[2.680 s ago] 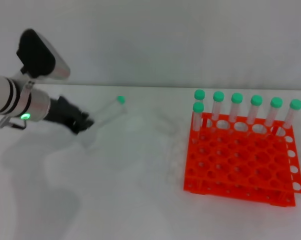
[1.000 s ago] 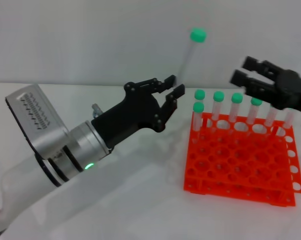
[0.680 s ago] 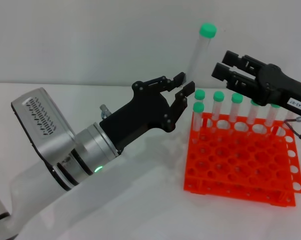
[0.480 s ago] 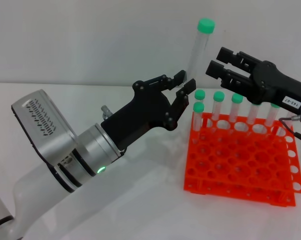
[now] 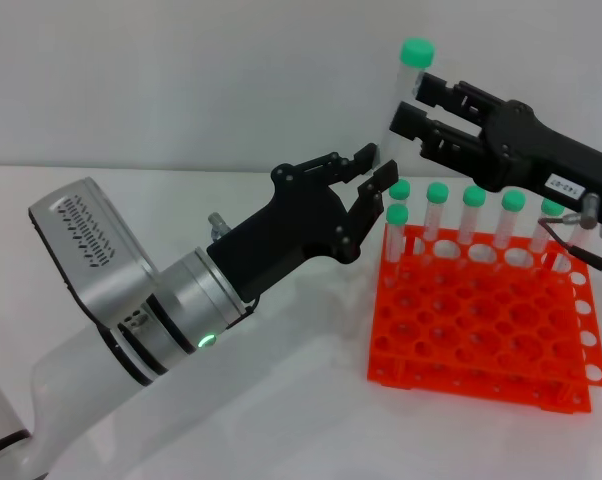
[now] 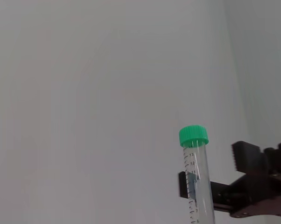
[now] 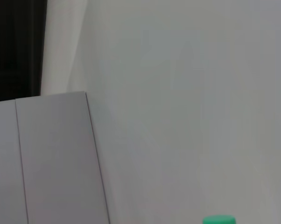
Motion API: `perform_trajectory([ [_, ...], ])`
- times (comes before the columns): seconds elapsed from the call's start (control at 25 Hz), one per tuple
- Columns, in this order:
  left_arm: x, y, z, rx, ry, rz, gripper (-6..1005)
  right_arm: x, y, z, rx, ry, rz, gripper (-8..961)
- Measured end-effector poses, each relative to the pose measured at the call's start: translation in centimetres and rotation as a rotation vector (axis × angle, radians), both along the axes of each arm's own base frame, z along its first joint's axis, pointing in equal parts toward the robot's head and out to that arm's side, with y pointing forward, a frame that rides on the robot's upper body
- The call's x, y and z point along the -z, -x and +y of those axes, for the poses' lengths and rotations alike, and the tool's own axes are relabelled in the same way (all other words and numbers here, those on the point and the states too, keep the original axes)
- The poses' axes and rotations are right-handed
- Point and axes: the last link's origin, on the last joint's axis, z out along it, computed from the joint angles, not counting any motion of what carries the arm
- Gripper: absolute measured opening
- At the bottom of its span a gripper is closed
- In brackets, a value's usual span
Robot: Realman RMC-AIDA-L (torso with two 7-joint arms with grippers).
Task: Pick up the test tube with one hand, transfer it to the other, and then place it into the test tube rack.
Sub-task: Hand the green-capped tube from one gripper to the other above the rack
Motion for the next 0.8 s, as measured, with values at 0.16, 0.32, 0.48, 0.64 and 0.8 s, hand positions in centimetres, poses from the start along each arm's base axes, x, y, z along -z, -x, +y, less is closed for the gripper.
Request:
perform_trajectory([
  [0.16, 0.18, -0.04, 0.01, 0.003, 0.008, 0.012, 230, 0.22, 0.45, 0.33, -0.003, -0.012, -0.009, 696],
  [0.32, 0.41, -0.07, 0.00, 0.007, 0.018, 0.027, 231, 0.41, 0.72, 0.65, 0.003, -0.030, -0.019, 695],
  [0.48, 0.43, 0.01, 0.06, 0.001, 0.017, 0.030, 233, 0.56, 0.76, 0.68, 0.002, -0.041, -0.023, 639],
  [0.64, 0.37, 0.10, 0.08, -0.002, 0.016, 0.030, 235, 0.58, 0.73, 0.74, 0.004, -0.047, -0.026, 512],
  [0.8, 0.33, 0.20, 0.06, -0.005, 0.014, 0.029, 237, 0.29, 0.57, 0.91, 0.008, -0.051, -0.033, 318],
])
